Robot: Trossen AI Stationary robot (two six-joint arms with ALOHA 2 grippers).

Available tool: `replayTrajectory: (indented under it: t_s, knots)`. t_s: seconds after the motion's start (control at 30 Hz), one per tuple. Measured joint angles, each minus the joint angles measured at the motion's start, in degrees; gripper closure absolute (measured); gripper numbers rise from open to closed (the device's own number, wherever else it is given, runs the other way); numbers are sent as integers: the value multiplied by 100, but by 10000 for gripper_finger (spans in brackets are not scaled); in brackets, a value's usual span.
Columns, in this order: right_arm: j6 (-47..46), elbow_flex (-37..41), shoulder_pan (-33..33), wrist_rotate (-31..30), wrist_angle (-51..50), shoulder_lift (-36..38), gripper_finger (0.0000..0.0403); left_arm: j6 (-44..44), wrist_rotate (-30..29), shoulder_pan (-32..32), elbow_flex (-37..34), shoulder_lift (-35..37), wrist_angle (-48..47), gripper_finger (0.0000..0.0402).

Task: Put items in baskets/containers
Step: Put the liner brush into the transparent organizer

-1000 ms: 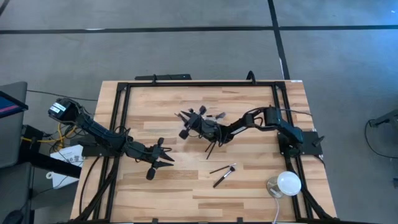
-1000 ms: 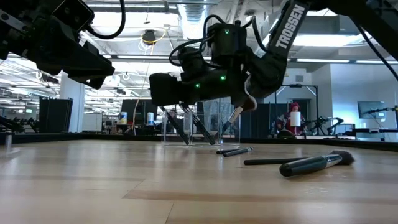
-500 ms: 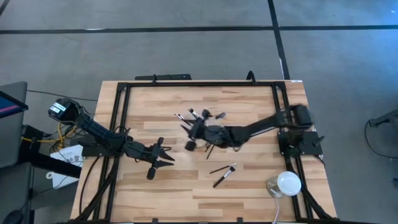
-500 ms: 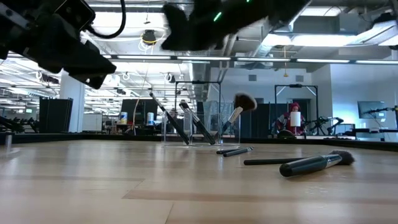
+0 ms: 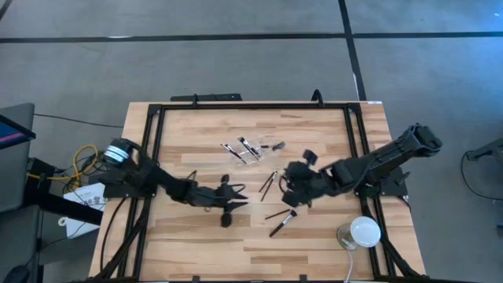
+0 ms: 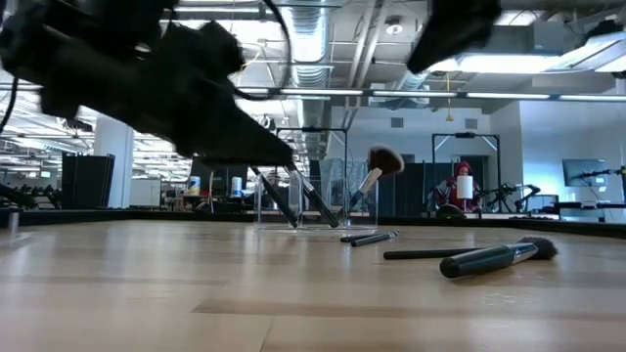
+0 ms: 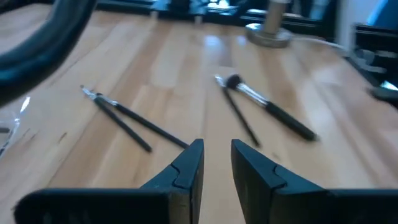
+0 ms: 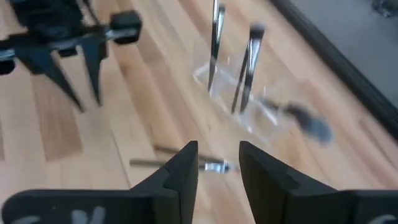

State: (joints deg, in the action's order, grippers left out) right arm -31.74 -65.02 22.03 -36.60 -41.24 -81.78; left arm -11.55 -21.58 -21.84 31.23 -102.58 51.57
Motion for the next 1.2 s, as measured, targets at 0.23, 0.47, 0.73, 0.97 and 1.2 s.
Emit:
replayTrajectory:
  t_s: [0.23,0.47,0.73,0.97,1.2]
  knots:
    - [-738,966,536,-499,2,51,302,337,-277,527,615,-582,26,323]
    - [-1070,1651,105,-105,282,51,302,509,-64,875,958,-1200,31,327]
    - [-1046,2360,-1298,-85,1692,-329,312,516,-242,876,1322,-1713,35,346]
    - [-980,2399,-1793,64,2718,-1265,366,562,-368,880,1343,-1730,39,329]
    - [-683,2387,-1793,185,3615,-2097,393,497,-384,894,1457,-1848,21,291]
